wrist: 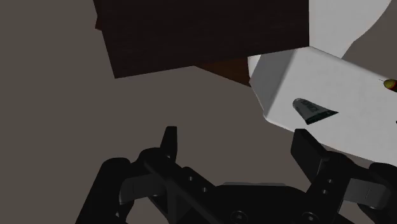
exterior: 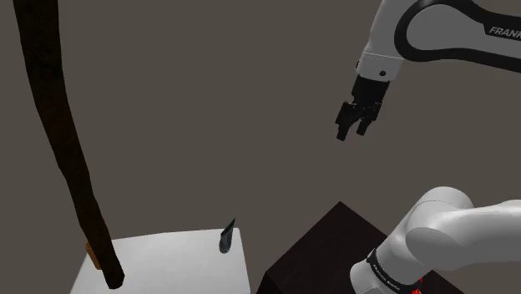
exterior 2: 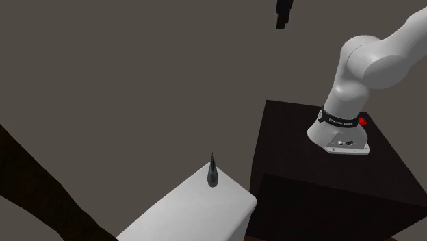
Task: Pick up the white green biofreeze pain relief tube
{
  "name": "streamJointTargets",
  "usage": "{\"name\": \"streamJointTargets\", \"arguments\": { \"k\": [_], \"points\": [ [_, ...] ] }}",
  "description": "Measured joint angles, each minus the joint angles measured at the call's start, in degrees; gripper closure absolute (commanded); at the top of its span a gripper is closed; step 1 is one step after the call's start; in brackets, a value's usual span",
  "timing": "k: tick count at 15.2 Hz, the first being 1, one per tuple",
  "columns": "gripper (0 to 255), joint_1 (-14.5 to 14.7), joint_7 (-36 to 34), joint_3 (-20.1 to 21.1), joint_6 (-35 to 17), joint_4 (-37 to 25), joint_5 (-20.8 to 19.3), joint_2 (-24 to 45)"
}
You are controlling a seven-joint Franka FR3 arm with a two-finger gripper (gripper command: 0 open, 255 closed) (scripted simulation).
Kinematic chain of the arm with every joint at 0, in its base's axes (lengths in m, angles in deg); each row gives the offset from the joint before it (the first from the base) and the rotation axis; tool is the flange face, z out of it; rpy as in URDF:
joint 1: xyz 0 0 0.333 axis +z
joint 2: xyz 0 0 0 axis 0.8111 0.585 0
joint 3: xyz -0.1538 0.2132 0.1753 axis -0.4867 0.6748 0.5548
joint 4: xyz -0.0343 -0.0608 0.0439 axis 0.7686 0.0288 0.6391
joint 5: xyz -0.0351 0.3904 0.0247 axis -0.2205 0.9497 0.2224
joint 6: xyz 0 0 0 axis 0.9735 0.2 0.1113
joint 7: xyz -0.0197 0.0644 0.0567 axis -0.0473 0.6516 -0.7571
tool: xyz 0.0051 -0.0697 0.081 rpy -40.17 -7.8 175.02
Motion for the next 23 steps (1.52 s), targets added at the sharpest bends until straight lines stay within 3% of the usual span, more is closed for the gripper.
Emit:
{"name": "streamJointTargets", "arguments": {
  "k": [5, 13, 23],
  "points": [
    [0, -0.50, -6.53, 2.84, -3.36, 4.14, 3.70, -0.27],
    [0, -0.92, -22.66, 10.71, -16.25, 13.71, 13.99, 3.20],
    [0, -0.58, -41.15, 22.38, -38.32, 17.28, 27.27, 19.46]
  ]
}}
